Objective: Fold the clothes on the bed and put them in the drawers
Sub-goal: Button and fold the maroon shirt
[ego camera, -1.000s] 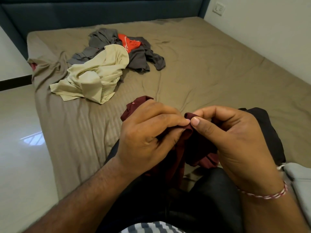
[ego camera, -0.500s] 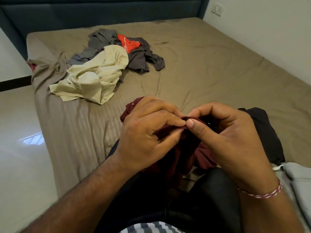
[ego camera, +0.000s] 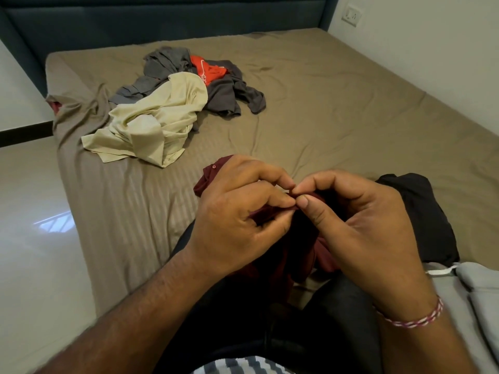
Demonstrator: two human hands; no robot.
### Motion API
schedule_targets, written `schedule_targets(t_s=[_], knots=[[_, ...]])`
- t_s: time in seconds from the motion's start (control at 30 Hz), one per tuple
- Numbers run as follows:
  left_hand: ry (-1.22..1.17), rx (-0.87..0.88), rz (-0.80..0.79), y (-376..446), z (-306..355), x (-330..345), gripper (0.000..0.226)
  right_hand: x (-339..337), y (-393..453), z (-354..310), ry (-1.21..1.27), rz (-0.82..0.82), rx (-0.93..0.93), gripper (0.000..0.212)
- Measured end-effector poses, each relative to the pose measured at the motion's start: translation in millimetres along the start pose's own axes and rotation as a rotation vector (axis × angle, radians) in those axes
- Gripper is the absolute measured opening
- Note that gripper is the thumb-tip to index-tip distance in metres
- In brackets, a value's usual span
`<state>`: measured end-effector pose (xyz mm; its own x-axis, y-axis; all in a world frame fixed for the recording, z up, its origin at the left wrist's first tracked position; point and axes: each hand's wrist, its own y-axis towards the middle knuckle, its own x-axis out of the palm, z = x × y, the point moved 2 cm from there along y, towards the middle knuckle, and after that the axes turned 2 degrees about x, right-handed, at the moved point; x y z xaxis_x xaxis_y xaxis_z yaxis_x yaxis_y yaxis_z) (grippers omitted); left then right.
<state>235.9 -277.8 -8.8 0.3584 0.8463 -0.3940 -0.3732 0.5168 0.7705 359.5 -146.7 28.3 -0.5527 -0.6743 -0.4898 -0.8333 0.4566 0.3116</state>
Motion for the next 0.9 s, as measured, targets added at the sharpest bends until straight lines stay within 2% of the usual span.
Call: schedule_targets(t_s=[0.2, 0.4, 0.6, 0.7, 0.8, 0.9], knots=[[-0.002, -0.037, 0.004, 1, 2, 1, 0.011, -3, 0, 1, -0.052, 0.008, -0.049, 0.012], [-0.144, -0.226, -0.058, 5, -2, -4, 0.015, 1, 0, 0, -0.054, 0.048, -0.064, 0.014], [-0.239, -0.311, -0.158, 7, -12, -7, 0.015, 6, 0, 2, -0.089, 0.048, -0.056, 0.016], [-0.404, -0.452, -0.196, 6, -19, -5, 0.020, 8, 0, 0, -0.097, 0.044, -0.056, 0.015], [-0.507, -0.537, -0.195, 5, -22, -4, 0.028, 9, 0, -3, -0.127, 0.030, -0.073, 0.011], [-0.502, -0.582, -0.175, 3, -22, -2, 0.023, 11, 0, -4, -0.168, 0.038, -0.076, 0.011]])
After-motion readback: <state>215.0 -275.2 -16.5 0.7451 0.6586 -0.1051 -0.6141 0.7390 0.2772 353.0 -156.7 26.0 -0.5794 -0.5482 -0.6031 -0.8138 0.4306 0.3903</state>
